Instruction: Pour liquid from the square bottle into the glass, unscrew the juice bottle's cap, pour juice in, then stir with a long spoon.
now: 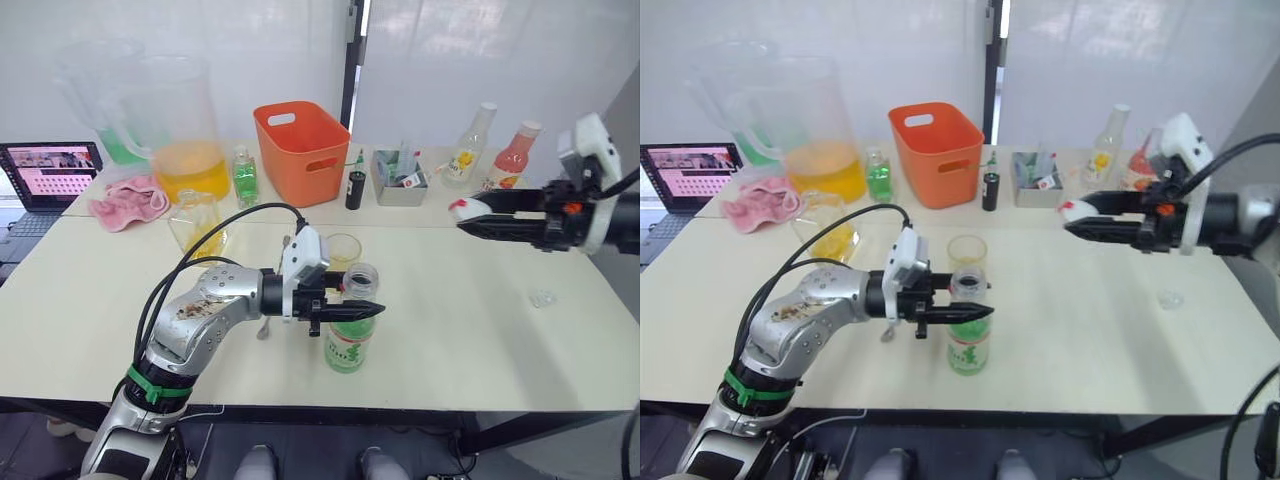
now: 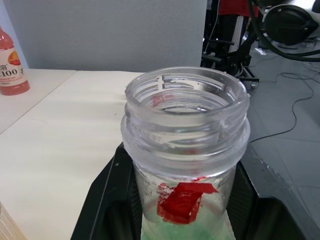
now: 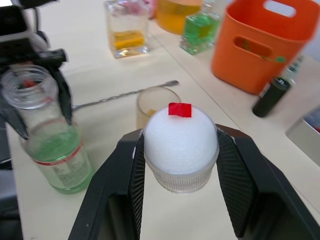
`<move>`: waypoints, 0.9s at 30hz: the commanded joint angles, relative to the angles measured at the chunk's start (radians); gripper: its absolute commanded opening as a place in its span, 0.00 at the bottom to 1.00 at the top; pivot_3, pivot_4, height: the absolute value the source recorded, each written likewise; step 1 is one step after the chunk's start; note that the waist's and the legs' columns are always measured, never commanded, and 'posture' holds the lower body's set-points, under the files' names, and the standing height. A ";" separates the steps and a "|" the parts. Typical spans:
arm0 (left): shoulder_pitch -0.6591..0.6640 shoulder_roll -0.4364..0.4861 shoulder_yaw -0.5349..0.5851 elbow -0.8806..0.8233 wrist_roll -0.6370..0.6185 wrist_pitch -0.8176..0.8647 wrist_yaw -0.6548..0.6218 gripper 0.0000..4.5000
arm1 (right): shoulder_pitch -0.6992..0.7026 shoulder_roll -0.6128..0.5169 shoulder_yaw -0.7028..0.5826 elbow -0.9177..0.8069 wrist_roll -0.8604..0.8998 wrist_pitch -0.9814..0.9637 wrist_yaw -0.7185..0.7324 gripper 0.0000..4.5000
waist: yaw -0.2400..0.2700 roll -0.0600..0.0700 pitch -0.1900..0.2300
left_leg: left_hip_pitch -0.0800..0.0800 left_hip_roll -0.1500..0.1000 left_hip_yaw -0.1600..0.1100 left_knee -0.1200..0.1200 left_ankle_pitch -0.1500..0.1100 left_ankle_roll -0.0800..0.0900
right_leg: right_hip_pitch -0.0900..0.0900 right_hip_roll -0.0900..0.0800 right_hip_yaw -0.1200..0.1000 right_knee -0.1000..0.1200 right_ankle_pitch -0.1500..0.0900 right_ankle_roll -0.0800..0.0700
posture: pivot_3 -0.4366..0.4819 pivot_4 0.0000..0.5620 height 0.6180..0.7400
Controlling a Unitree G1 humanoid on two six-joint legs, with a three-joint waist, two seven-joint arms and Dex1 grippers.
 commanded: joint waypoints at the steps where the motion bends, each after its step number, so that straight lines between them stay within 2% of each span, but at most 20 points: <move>1: -0.006 -0.008 -0.024 -0.006 0.002 0.025 0.003 0.35 | 0.087 -0.005 -0.129 -0.028 -0.045 0.018 -0.138 0.35 | 0.003 0.000 0.000 | 0.000 0.000 0.000 0.000 0.000 0.000 | 0.000 0.000 0.000 0.000 0.000 0.000 | 0.48 0.27 0.70; 4: -0.007 -0.011 -0.023 -0.006 0.002 0.029 0.002 0.35 | 0.131 0.003 -0.151 -0.029 -0.062 0.018 -0.211 0.35 | 0.003 0.000 0.000 | -0.001 -0.001 0.000 0.000 0.000 0.000 | 0.000 0.000 0.000 0.000 0.000 0.000 | 0.48 0.27 0.70; 8: -0.005 -0.014 -0.021 -0.001 0.001 0.027 -0.002 0.35 | 0.239 0.098 -0.182 -0.041 -0.127 0.058 -0.408 0.35 | 0.002 0.001 0.000 | 0.000 0.000 -0.001 0.000 0.000 0.000 | 0.001 0.000 0.000 0.000 0.000 0.000 | 0.48 0.27 0.70; 13: 0.000 -0.027 -0.028 -0.003 0.004 0.026 0.008 0.35 | 0.304 0.211 -0.164 -0.039 -0.160 0.028 -0.521 0.35 | 0.002 0.003 -0.001 | -0.002 -0.001 0.000 0.001 0.000 0.000 | 0.000 0.000 0.001 -0.001 0.001 0.003 | 0.48 0.27 0.70; 16: 0.004 -0.030 -0.032 -0.003 0.014 0.017 0.009 0.35 | 0.341 0.304 -0.123 0.024 -0.229 -0.055 -0.605 0.35 | 0.002 0.003 -0.001 | -0.001 -0.001 -0.001 0.001 0.000 0.000 | 0.001 0.000 0.001 -0.001 0.002 0.004 | 0.48 0.27 0.70; 23: 0.009 -0.032 -0.024 0.000 0.023 0.015 0.011 0.35 | 0.300 0.381 -0.051 0.184 -0.329 -0.194 -0.681 0.35 | 0.001 0.004 -0.001 | -0.001 -0.002 -0.001 0.001 0.000 0.000 | 0.002 0.000 0.001 -0.001 0.002 0.004 | 0.48 0.27 0.70; 27: 0.015 -0.032 -0.009 -0.002 0.027 0.012 0.023 0.35 | 0.222 0.445 -0.023 0.378 -0.378 -0.318 -0.734 0.35 | -0.002 0.004 -0.001 | 0.000 -0.001 -0.001 0.001 0.000 0.000 | 0.002 0.000 0.001 -0.001 0.002 0.004 | 0.48 0.27 0.70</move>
